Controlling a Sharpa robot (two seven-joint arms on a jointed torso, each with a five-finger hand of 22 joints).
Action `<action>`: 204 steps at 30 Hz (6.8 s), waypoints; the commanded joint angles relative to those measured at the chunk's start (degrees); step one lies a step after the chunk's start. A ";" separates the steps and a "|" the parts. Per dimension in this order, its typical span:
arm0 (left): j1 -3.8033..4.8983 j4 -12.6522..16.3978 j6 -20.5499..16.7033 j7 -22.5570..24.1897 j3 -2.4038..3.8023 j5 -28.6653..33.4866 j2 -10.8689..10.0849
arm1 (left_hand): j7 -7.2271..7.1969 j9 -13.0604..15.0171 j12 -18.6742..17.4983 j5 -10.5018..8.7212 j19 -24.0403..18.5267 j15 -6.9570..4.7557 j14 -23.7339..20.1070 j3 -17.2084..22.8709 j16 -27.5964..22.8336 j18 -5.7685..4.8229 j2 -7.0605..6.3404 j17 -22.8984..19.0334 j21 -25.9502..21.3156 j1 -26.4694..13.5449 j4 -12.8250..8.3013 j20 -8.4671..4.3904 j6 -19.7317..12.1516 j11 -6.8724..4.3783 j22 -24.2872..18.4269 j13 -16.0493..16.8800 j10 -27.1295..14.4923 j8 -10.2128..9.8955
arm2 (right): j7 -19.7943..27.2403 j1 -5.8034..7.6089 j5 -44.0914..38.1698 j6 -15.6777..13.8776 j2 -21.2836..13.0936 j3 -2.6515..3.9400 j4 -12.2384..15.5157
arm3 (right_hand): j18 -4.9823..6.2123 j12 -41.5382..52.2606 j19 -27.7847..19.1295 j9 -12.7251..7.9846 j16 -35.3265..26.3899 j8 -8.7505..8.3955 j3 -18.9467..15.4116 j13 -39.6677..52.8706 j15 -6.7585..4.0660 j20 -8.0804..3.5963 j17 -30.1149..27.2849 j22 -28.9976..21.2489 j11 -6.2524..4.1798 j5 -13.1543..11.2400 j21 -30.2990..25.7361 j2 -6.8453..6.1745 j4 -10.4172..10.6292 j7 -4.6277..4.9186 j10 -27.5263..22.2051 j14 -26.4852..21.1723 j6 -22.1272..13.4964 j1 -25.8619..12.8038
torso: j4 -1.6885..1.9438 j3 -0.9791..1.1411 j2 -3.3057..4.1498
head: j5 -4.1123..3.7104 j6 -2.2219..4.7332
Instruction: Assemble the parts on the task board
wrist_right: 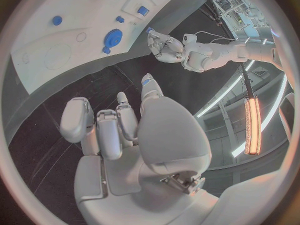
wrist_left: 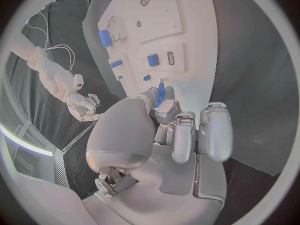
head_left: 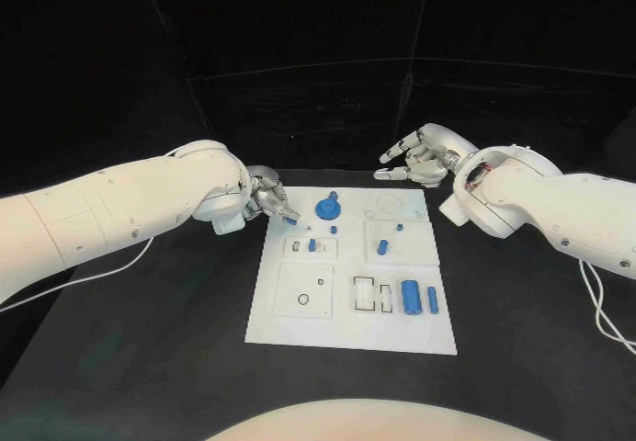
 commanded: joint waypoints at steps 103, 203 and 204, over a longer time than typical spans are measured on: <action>-2.66 -0.04 2.36 -2.19 -2.45 -9.55 2.65 | -1.41 2.04 1.32 0.18 2.42 -0.76 6.05 1.56 0.18 -0.68 -3.04 15.10 0.78 -11.49 -1.53 -0.81 2.96 -1.10 5.78 1.14 1.81 3.40 | 0.63 0.07 -0.14 0.63 0.32 0.01 -0.24 | 0.56 0.05 -0.31 -0.01 -0.26 0.48 -0.60 0.62 -0.31 0.05 3.36 -0.21 0.02 0.23 -0.32 1.05 0.07 0.10 -0.30 3.52 -0.13 0.06 | -0.04 0.00 0.11 | -0.36 -0.96; -2.91 -12.12 -15.68 36.12 -4.16 -32.18 11.87 | 5.08 -26.03 -45.54 0.20 -4.20 5.13 -0.21 -8.46 -14.01 4.70 -6.35 -8.29 -28.21 9.33 -6.42 4.35 1.91 6.57 -20.55 -50.33 -22.96 -19.12 | 1.06 0.03 -0.14 -0.26 1.86 0.00 -1.58 | 0.69 -0.31 -0.70 -0.04 -0.50 0.52 -0.93 0.19 -0.30 0.05 3.10 -0.87 0.04 0.85 -0.81 1.91 0.36 0.13 -0.73 3.47 -0.33 0.56 | -0.50 0.05 0.40 | -2.27 1.75; -2.94 -12.16 -15.44 36.07 -4.18 -32.38 12.08 | 5.06 -26.17 -45.64 0.20 -4.02 5.10 -0.11 -8.49 -13.93 4.63 -6.34 -8.31 -27.80 9.28 -6.43 4.33 2.03 6.54 -20.18 -50.51 -22.83 -19.22 | 1.06 0.03 -0.14 -0.26 1.90 0.00 -1.58 | 0.69 -0.31 -0.70 -0.04 -0.50 0.52 -0.93 0.19 -0.30 0.05 3.10 -0.87 0.04 0.85 -0.81 1.91 0.36 0.13 -0.73 3.47 -0.33 0.56 | -0.51 0.03 0.42 | -2.33 1.77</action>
